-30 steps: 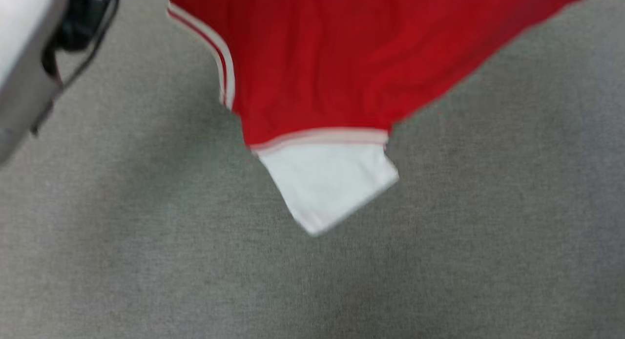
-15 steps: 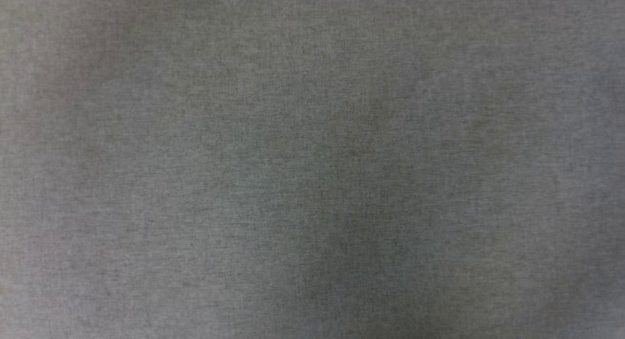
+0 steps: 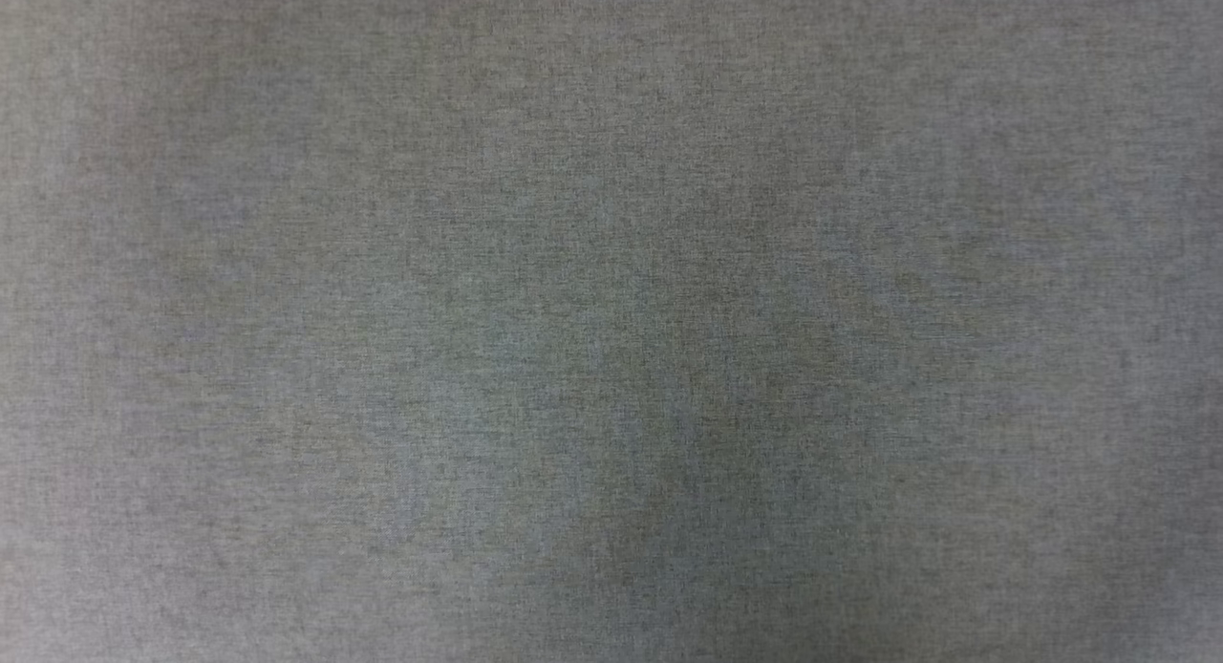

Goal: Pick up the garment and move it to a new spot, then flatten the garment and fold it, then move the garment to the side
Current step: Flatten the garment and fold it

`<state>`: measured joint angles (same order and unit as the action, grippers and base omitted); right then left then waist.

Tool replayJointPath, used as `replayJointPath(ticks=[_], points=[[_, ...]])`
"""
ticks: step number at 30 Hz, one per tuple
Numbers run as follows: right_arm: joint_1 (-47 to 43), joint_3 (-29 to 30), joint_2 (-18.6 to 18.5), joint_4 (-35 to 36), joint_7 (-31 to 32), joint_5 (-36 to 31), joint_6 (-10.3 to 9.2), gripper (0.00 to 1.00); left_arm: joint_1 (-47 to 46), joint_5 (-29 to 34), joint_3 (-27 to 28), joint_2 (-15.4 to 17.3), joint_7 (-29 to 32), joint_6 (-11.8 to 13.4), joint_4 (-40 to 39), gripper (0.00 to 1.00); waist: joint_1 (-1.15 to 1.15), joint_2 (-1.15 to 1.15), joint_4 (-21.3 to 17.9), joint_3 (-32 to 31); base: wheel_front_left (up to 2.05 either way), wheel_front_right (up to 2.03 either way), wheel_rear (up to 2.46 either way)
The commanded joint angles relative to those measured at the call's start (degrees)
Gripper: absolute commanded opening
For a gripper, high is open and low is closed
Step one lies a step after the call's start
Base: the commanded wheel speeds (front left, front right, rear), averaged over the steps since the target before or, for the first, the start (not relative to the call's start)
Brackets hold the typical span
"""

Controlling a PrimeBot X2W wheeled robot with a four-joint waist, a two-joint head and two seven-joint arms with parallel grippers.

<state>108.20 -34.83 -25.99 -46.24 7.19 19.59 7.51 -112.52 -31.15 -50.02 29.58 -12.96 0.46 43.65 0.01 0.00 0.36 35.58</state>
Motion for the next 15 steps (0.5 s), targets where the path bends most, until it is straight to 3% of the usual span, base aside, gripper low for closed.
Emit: replayJointPath(ticks=[1, 8, 15], points=[[-1.3, -0.7, 0.5, -0.6, -0.7, 0.7, -0.05, 0.00, 1.7, -0.5, -0.2, -0.5, -0.5, -0.2, 0.4, 0.00, -0.01, 0.00, 0.1, 0.1, 0.00, 0.00, 0.00], [-10.0, -4.3, 2.5, -3.8, -5.3, 5.5, -0.05, 0.00, 12.4, -2.3, -0.6, 0.3, -1.9, -0.8, 1.5, 0.00, -0.01, 0.00, -0.4, -1.1, 0.00, 0.00, 0.00], [-22.9, -8.1, 3.8, -4.4, -9.3, 9.9, -0.05, 0.00, 29.6, -4.3, 1.1, 2.0, -2.3, 0.9, -3.7, 0.00, -0.01, 0.00, -0.5, -4.5, 0.00, 0.00, 0.00]])
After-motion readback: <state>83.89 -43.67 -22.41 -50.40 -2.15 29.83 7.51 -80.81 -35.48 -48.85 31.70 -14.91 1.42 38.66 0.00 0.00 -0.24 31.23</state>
